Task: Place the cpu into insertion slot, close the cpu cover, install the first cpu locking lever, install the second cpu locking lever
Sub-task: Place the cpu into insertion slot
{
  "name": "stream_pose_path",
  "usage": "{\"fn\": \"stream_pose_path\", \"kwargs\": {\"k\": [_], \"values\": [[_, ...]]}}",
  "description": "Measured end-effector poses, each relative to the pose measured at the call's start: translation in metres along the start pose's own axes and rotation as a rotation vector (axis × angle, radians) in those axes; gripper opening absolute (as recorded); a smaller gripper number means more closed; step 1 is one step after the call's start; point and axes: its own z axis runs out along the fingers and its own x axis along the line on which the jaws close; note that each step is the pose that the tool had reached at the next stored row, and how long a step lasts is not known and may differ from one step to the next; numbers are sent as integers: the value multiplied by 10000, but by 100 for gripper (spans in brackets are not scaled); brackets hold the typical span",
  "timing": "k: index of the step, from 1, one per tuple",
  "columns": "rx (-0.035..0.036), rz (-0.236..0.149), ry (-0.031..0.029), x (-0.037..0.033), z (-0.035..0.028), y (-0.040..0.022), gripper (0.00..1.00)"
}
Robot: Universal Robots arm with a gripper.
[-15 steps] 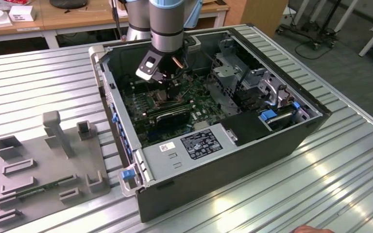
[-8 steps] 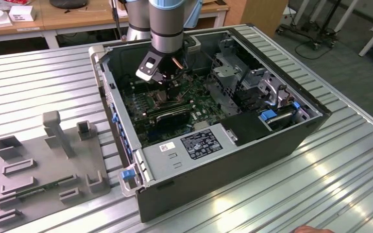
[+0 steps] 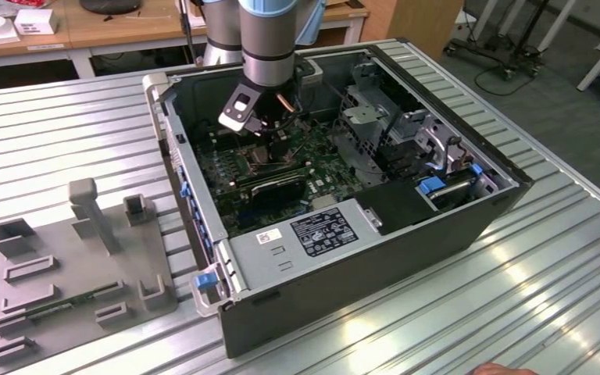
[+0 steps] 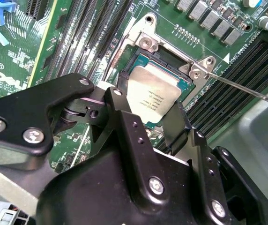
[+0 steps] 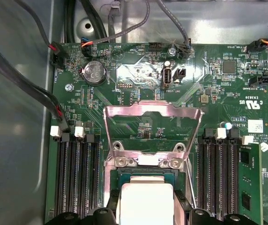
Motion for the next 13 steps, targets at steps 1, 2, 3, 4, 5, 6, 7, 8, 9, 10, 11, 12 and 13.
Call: {"fn": "stream_pose_path", "kwargs": {"k": [1,2,3,4,5,6,7,8,9,10,11,12,13], "values": [[1,0,-2,-1,4,-1,54],[3,0,-4,-1,5,-1,54],[3,0,-5,-1,5,-1,54],[3,0,-5,-1,5,-1,54],[3,0,-6,-1,5,-1,54],[3,0,-6,-1,5,-1,54],[3,0,-5,-1,7,-1,54],[3,0,-4,-1,10,-1,54],[4,0,-6,-1,12,-2,54],[6,0,-8,-2,15,-2,54],[6,0,-9,-2,17,-2,54],[6,0,-9,-2,19,-2,54],[5,0,-8,-2,19,-2,54]]}}
